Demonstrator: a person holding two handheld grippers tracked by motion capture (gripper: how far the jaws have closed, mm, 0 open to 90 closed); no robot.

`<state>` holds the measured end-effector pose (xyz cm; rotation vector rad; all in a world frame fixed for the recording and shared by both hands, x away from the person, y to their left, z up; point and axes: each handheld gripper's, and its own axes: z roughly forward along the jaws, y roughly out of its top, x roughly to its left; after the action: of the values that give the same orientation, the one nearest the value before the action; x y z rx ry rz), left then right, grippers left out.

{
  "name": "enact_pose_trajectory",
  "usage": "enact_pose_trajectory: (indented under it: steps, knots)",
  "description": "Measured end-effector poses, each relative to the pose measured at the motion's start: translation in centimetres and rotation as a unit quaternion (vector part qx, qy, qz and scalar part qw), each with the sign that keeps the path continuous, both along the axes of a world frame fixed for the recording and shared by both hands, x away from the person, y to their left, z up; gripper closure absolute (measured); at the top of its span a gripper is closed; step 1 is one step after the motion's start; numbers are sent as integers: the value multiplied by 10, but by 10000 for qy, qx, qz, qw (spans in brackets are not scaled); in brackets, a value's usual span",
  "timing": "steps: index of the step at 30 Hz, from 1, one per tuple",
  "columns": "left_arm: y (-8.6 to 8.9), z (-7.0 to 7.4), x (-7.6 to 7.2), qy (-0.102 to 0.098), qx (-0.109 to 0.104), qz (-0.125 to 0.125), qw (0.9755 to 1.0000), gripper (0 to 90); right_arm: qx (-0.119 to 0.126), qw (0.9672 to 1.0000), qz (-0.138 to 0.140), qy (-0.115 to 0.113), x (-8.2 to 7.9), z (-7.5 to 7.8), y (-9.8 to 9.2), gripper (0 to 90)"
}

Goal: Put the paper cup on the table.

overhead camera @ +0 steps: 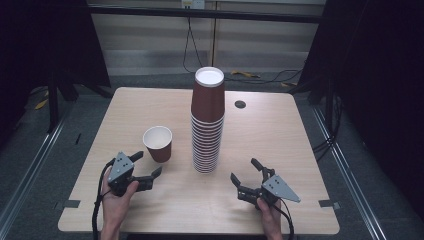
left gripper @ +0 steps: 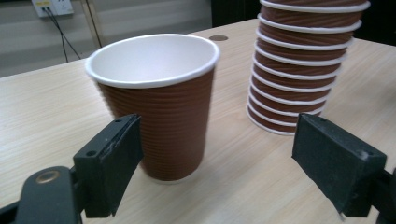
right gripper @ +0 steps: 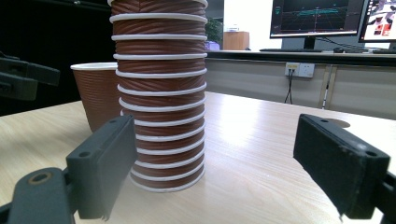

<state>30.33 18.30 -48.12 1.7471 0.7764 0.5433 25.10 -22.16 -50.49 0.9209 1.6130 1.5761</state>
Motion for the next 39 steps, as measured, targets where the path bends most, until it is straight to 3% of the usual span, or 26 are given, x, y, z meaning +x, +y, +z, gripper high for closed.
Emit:
enact_pose_trajectory:
  steps: [4,7,12,15,17,18,21,22,24,27,29,31,33,36,38,39]
  knots:
    - [-13,-6,-10,-129,-308,-36,9994,159,-1,10000,2,1,0,0,0,130]
    - [-25,-10,-15,-255,-325,13,9991,159,-1,10000,-7,-1,0,0,0,130]
    - [-37,-13,-21,-360,-511,-339,9975,158,0,10000,-11,-2,0,0,0,130]
    - [-41,-18,-24,-369,-542,-439,9969,158,1,10000,-11,-2,0,0,0,130]
    - [-45,-19,-25,-415,-341,-604,9967,157,0,10000,-11,-1,0,0,0,130]
    - [-47,-20,-27,-416,-433,-612,9963,158,0,10000,-12,-1,0,0,0,130]
    - [-49,-24,-29,-425,-690,-512,9954,158,-2,10000,-13,-1,0,0,0,130]
    - [-48,-27,-29,-488,-612,-554,9954,158,0,10000,-14,-1,0,0,0,130]
    - [-49,-29,-33,-499,-779,-459,9947,157,-1,10000,-14,-1,0,0,0,130]
    - [-50,-29,-33,-588,-667,-542,9946,157,-1,10000,-14,1,0,0,0,131]
    - [-49,-30,-36,-638,-830,-535,9931,156,2,10000,-24,-6,0,0,0,130]
    - [-44,-31,-38,-870,-830,-592,9910,157,2,10000,-25,-7,0,0,0,130]
    - [-43,-32,-39,-865,-1031,-614,9890,156,4,10000,-24,-4,0,0,0,131]
    - [-41,-33,-40,-899,-1131,-604,9877,157,1,10000,-25,-3,0,0,0,132]
    - [-40,-33,-41,-1035,-1120,-577,9866,157,2,10000,-25,-2,0,0,0,131]
    - [-41,-34,-41,-978,-1165,-541,9869,157,2,10000,-25,-2,0,0,0,132]
